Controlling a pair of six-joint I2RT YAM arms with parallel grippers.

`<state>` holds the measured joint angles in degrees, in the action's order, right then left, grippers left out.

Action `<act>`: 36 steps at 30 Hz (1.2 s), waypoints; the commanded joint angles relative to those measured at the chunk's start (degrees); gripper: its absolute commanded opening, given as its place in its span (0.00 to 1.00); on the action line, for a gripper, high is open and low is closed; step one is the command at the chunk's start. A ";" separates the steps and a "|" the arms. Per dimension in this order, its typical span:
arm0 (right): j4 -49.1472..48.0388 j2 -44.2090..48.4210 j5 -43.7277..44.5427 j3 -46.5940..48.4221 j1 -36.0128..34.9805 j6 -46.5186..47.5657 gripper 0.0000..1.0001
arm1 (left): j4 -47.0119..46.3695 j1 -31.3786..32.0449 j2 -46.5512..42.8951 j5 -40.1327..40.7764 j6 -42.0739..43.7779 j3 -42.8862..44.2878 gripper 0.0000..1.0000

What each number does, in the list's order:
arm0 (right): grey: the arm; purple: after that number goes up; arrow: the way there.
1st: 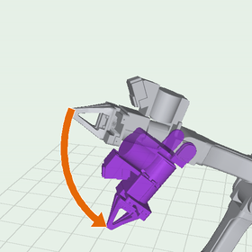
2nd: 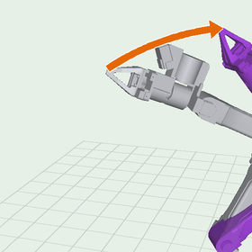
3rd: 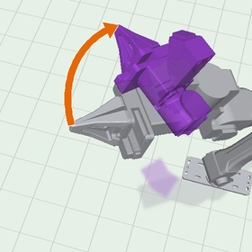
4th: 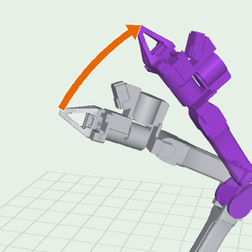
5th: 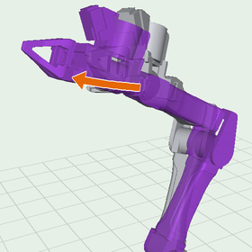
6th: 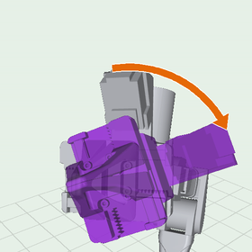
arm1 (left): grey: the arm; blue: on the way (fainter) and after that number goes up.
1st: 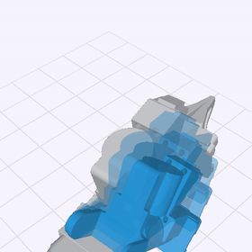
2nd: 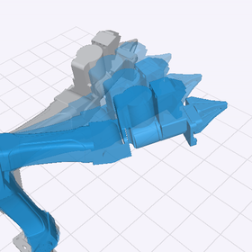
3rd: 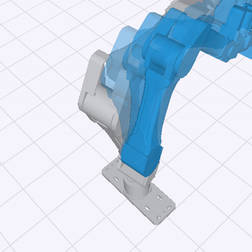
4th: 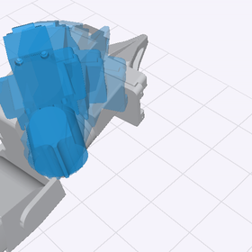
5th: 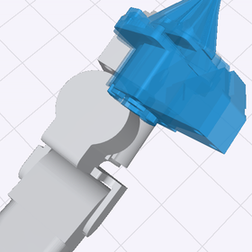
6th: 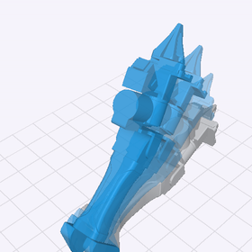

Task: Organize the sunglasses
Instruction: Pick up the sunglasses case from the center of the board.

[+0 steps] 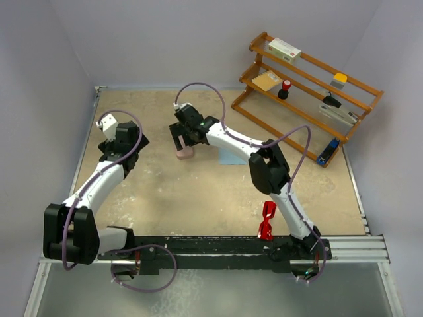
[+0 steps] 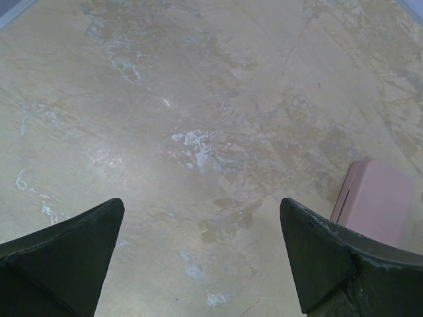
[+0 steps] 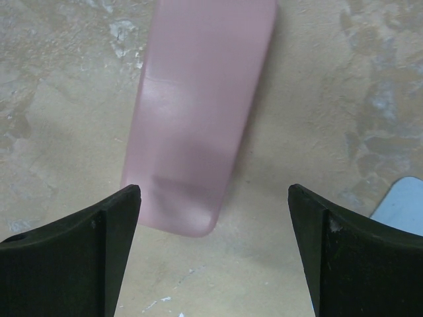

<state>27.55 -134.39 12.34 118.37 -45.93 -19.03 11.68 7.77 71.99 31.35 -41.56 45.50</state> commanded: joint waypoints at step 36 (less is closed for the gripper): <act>-4.12 -3.83 -0.43 0.55 -1.84 -1.54 0.58 | -2.11 -0.21 -0.51 -1.40 0.03 -0.59 0.99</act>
<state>23.42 -142.45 12.51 122.28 -47.35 -19.90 11.27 7.77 71.57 29.78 -41.41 44.14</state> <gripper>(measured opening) 0.711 0.994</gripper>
